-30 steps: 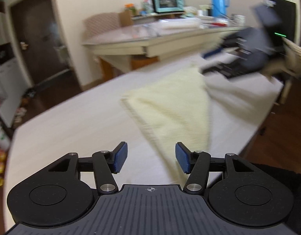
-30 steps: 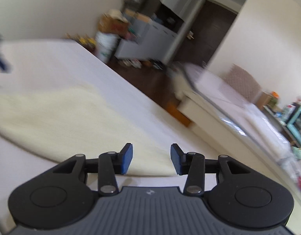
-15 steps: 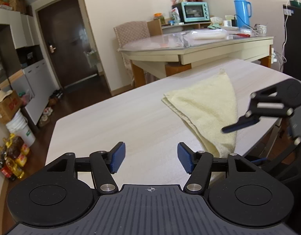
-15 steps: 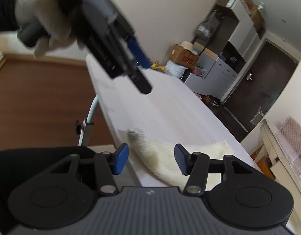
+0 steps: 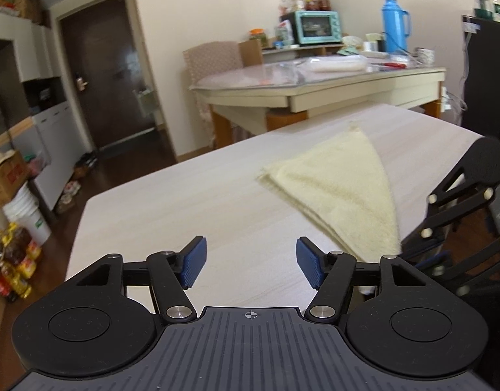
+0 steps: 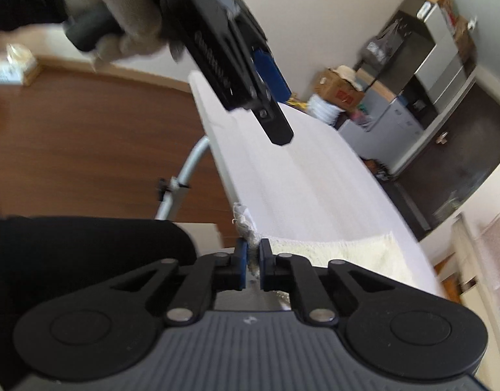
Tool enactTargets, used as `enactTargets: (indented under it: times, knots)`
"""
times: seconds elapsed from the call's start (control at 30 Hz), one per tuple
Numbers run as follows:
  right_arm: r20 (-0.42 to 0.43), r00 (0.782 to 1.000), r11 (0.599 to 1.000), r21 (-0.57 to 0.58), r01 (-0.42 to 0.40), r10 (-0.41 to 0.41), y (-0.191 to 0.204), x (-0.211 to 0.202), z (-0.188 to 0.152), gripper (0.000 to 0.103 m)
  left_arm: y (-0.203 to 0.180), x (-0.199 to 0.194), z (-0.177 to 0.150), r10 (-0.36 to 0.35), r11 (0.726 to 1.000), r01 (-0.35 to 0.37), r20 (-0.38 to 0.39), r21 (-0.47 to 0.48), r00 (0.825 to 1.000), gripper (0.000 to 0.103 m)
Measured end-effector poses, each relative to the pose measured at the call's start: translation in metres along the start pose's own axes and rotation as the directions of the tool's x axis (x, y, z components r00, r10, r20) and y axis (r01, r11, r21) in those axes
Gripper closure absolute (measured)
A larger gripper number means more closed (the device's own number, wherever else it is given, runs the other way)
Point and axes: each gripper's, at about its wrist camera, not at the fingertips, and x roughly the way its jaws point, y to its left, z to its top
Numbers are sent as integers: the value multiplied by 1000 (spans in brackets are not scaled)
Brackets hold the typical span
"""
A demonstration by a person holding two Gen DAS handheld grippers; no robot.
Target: Fold towel
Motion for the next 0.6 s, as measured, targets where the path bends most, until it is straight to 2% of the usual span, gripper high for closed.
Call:
enactTargets:
  times: [0.13,0.3,0.47,0.6]
  knots:
    - [14,998,998,31,-60,59,-8,-43,-12,95,-4,24,13,-21,999,21,5,39,1000,33]
    - [39,997,993,99,-68,64,-20,-77,-16,95,-3,73,36,-52,996,51,3,79,999,33]
    - [53,997,991,117,-67,61,-24,-88,-18,95,-9,120,51,-94,983,101,-56,154,994,33]
    - [73,994,983,162,-90,79,-34,-94,-22,95,-11,143,49,-72,973,97,-122,210,990,33]
